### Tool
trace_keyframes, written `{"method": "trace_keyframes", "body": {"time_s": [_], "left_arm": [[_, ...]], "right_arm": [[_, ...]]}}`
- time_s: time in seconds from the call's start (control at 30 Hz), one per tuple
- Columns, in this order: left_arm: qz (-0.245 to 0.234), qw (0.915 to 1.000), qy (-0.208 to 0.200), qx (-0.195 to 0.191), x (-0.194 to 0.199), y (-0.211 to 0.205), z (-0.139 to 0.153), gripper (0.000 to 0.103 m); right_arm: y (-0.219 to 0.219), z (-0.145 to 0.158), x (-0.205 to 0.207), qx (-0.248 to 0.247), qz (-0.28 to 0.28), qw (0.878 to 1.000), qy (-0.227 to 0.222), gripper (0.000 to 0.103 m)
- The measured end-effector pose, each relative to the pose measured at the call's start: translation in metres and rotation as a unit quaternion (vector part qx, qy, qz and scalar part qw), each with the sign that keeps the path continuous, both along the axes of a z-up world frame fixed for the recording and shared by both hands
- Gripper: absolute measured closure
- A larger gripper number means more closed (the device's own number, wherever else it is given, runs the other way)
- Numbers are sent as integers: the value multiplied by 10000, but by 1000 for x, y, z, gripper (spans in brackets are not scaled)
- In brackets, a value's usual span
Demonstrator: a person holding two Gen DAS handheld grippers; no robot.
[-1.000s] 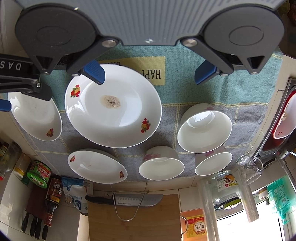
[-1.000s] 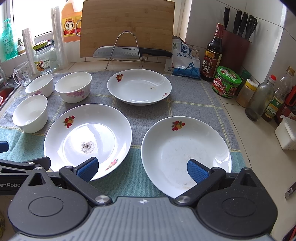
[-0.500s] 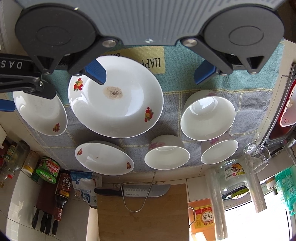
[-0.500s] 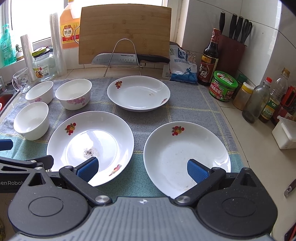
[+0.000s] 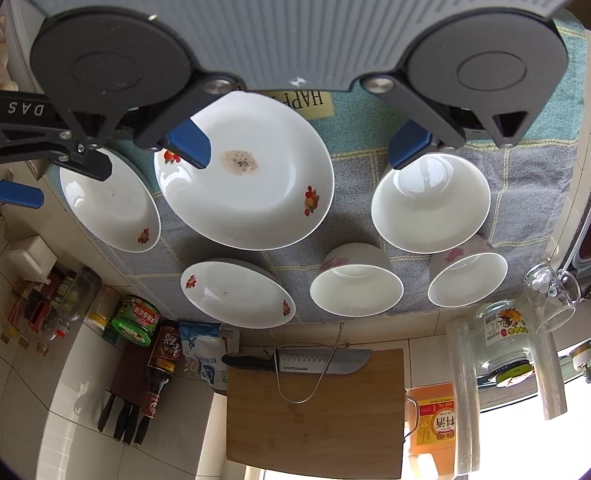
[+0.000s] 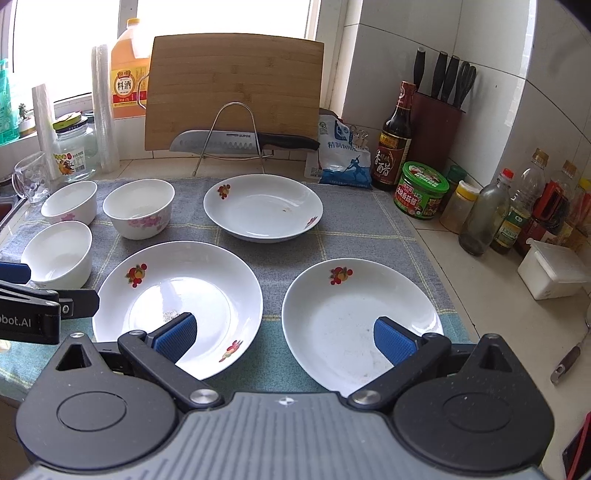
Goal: Organize plates and bowls
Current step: 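Move the left tool toward the stained white flower-print plate, then close the left gripper on the stained plate's rim and lift it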
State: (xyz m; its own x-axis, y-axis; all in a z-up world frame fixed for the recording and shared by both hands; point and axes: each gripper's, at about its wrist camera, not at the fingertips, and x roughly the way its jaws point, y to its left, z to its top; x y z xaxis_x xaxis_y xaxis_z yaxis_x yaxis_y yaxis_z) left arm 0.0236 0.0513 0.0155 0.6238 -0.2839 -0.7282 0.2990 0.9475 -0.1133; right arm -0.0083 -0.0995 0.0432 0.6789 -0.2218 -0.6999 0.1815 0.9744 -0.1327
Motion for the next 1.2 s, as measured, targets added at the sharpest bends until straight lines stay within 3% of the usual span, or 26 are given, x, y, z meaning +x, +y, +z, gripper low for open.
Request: {"method": "trace_keyframes", "body": {"time_s": [0.27,0.5,0.7,0.97,1.2], "left_arm": [[-286,9994,-197,51,8,2,-2,2],[-252,9995,-186,73,19,-5,-8,2],[-499,9985,114,-202,29,-21,-15,2],[-889,9954,199,297,44,-69,-15,1],[-1286,9911,224,259,61,-105,-11,2]], "right_arm": [[-26,-14,-22,-236,-503,9984,110,0],[-57,-39,-35,-49,-816,9962,297,0],[-79,-64,-31,156,-590,9972,433,0],[-107,-90,-19,388,-215,9978,489,0],[-127,-105,-11,515,317,9971,469,0]]}}
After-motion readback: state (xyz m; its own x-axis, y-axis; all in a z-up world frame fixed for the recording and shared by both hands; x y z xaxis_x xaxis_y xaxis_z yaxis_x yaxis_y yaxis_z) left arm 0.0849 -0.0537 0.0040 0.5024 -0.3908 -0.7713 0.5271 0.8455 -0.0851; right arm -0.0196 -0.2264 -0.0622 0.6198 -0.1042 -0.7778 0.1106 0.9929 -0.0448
